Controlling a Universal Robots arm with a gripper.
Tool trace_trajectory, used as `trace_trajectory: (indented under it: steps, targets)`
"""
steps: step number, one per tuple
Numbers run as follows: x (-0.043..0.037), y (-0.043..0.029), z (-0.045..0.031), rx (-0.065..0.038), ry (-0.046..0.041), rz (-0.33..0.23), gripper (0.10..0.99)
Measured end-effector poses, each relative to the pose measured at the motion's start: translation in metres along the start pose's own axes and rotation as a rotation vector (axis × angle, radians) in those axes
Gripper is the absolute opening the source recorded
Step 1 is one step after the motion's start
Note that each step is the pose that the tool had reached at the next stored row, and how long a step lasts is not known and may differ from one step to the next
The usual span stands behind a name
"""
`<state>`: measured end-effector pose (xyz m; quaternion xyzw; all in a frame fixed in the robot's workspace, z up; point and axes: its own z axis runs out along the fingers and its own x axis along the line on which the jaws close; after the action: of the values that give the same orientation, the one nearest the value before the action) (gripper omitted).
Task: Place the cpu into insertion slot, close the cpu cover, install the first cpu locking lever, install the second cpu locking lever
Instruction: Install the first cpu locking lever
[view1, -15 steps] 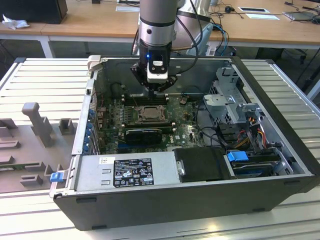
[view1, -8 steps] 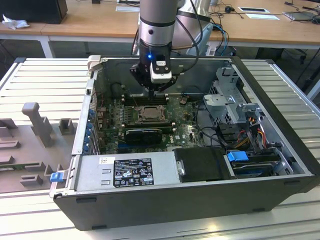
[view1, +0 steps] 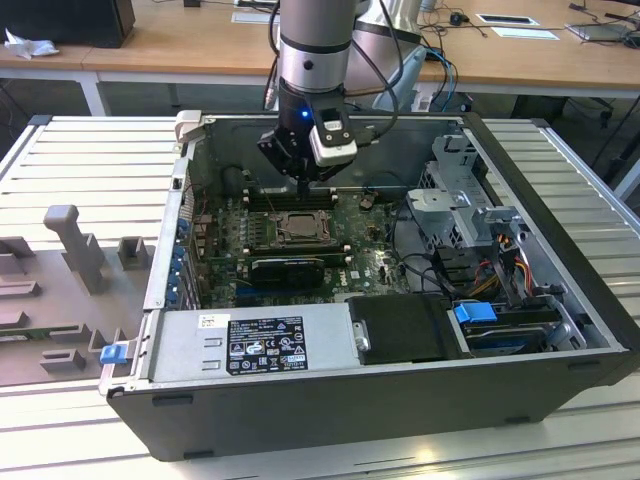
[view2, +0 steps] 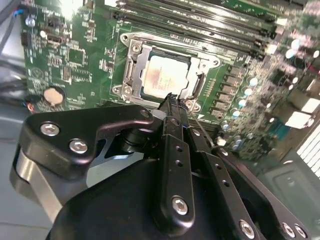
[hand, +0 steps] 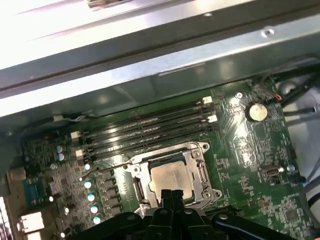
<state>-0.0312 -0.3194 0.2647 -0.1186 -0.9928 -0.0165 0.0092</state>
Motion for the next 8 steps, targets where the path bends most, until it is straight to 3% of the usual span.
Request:
trace_trajectory:
  steps: [8]
  targets:
    - [0.0002, -0.0001, 0.0000, 0.003, 0.0023, -0.150, 0.106]
